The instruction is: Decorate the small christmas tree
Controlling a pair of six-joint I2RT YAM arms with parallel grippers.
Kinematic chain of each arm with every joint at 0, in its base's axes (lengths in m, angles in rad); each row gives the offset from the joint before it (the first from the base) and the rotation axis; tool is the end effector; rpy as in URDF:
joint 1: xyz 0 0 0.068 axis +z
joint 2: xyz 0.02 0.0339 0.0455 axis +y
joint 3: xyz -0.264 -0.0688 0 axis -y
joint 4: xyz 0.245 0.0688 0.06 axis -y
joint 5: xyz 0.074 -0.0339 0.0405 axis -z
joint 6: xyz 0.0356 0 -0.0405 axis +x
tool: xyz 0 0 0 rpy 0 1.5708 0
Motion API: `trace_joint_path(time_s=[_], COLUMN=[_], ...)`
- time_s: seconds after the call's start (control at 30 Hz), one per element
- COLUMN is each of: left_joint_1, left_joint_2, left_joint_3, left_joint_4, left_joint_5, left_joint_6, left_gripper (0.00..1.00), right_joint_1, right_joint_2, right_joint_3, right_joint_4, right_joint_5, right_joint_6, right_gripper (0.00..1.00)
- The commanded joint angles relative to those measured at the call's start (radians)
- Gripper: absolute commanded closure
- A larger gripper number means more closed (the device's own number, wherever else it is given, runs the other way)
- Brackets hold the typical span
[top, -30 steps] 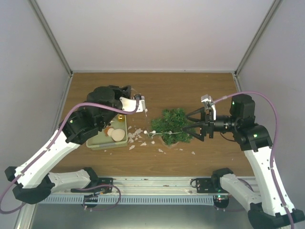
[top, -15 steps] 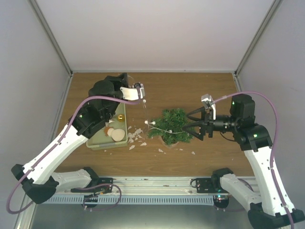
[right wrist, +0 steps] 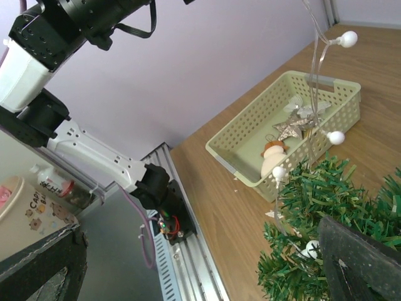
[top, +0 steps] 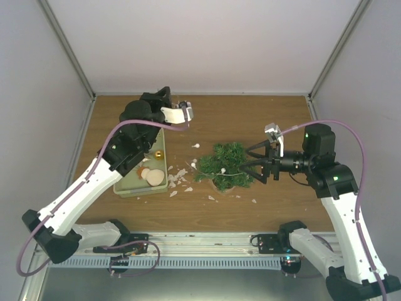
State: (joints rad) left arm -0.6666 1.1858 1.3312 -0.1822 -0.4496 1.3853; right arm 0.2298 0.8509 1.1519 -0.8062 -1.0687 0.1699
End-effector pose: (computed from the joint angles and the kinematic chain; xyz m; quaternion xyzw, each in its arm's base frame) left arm 0.2144 -0.1490 0.4491 0.5201 0.4961 0.3882 0.5769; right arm 0.1310 0.0627 0.3978 -0.2808 0.7332 0.5167 0.3413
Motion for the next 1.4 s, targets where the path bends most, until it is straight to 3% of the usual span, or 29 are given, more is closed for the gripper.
trace_joint_path(time_s=[0.0,0.53,0.63,1.0,1.37], left_joint_1=[0.005,0.045,0.045,0.017,-0.071], left_joint_2=[0.034,0.295,0.335,0.542,0.734], left_joint_3=[0.005,0.238,0.274,0.445,0.707], left_joint_4=[0.135,0.329,0.347,0.298,0.199], left_joint_5=[0.034,0.112,0.132,0.183,0.198], left_joint_6=[0.007,0.127,0.118,-0.021,-0.116], left_gripper=[1.0,1.0,1.0,1.0,1.0], right_joint_1=[-0.002,-0.002,-0.002,-0.004,-0.005], right_joint_2=[-0.001,-0.01,-0.032,-0.112,-0.077], right_joint_3=[0.003,0.009,0.028,0.085,0.002], right_joint_4=[0.019,0.022,0.049,0.151,0.223], right_joint_5=[0.022,0.097,0.177,0.733,0.872], right_joint_6=[-0.015,-0.031,-0.018,0.104,-0.028], right_gripper=[0.0,0.01,0.0,0.0,0.0])
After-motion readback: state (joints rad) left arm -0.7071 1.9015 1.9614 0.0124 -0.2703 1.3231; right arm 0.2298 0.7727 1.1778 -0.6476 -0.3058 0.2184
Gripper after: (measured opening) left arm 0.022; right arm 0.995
